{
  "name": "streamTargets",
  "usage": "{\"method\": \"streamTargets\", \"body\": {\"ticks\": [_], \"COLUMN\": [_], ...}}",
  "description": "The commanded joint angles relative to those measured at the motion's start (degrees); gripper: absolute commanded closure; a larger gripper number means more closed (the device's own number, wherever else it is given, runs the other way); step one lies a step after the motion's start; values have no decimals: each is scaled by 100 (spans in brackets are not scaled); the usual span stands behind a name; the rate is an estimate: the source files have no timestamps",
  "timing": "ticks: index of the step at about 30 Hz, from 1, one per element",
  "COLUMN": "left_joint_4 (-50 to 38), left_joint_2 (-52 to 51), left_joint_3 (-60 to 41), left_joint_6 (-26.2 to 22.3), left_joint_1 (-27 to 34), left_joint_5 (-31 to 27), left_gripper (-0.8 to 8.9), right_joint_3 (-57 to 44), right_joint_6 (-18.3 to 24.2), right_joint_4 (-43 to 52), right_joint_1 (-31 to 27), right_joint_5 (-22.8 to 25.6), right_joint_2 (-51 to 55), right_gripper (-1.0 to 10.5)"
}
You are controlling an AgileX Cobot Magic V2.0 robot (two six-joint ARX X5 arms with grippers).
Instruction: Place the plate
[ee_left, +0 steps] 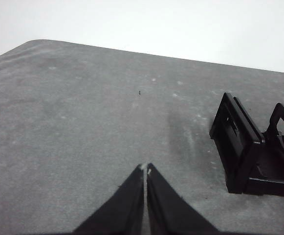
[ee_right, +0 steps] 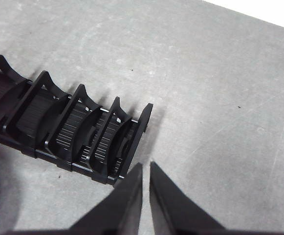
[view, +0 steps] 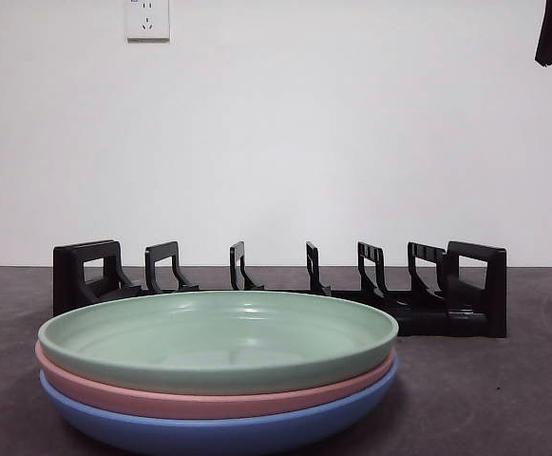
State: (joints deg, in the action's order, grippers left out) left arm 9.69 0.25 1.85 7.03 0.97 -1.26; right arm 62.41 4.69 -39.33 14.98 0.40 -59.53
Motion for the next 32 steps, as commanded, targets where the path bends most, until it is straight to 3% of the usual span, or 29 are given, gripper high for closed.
{"method": "streamTargets", "body": {"ticks": [1,3,7,12,16,23,32], "left_joint_4": [-59,-57,-57,-59,-59,-59,-55], "left_joint_2": [-2,-2,-2,-2,-2,-2,0], "left_joint_3": [-114,-114,-114,-114,-114,-114,-109], "left_joint_6": [-11,-11,-11,-11,-11,-11,-11], "left_joint_1": [2,2,2,2,2,2,7], "left_joint_5": [24,24,24,24,24,24,24], "left_gripper": [806,806,806,806,806,806,806], "right_joint_3": [68,68,-334,-2420,-3969,-5471,-6172], "right_joint_6": [4,448,542,319,210,57,35], "right_joint_4": [63,120,461,2087,2868,2970,2968], "right_joint_1": [26,2,-101,-553,-855,-1327,-1373], "right_joint_5": [0,70,138,151,151,149,151], "right_joint_2": [-20,7,387,1921,3368,5128,5932], "right_gripper": [925,925,924,924,924,925,924]}}
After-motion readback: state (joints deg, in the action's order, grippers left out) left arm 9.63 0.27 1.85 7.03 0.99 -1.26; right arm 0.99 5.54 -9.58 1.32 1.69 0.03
